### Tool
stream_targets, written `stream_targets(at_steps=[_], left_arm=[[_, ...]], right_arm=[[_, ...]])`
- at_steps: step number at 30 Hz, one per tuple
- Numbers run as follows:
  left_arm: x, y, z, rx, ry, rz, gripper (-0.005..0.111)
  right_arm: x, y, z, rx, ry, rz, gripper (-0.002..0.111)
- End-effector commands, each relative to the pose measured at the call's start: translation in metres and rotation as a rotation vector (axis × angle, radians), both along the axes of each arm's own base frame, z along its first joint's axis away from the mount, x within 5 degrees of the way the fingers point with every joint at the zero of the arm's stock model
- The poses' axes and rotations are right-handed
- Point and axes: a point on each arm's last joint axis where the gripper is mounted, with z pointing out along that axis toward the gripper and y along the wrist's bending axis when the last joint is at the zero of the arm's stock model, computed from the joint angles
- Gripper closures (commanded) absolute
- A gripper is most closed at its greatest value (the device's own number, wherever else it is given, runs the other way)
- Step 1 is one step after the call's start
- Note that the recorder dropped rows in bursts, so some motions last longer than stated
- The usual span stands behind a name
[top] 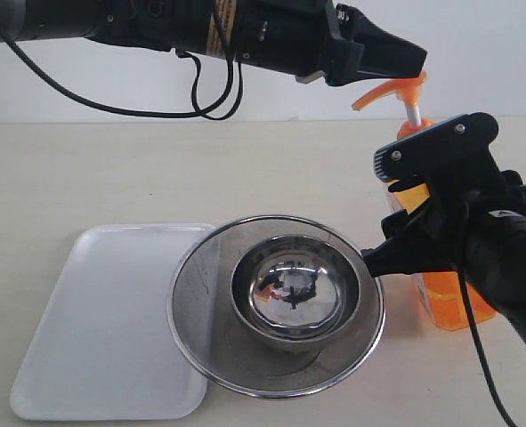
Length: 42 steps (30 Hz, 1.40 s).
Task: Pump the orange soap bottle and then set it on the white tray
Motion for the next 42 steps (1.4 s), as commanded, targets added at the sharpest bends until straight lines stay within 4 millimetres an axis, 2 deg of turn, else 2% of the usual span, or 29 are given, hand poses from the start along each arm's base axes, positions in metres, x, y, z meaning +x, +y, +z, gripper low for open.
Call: stream_targets(at_steps=[1, 11, 15, 31, 42], left_arm=[[0.0, -0.003, -0.016, 0.062, 0.006, -0.018, 0.102], [0.0, -0.003, -0.017, 0.064, 0.011, -0.021, 0.102], [-0.003, -0.001, -0.034, 0.092, 0.049, -0.021, 0.102], [-0.002, -0.001, -0.056, 0.123, 0.094, -0.025, 0.102], [-0.002, -0.001, -0.058, 0.127, 0.098, -0.023, 0.102]], right_arm=[[0.001, 0.002, 0.002, -0.023, -0.016, 0.031, 0.109], [0.001, 0.002, 0.002, -0.023, -0.016, 0.031, 0.109], [0.001, 0.002, 0.002, -0.023, -0.016, 0.031, 0.109], [0.001, 0.002, 0.002, -0.018, -0.016, 0.029, 0.109], [0.001, 0.002, 0.002, -0.016, -0.015, 0.029, 0.109]])
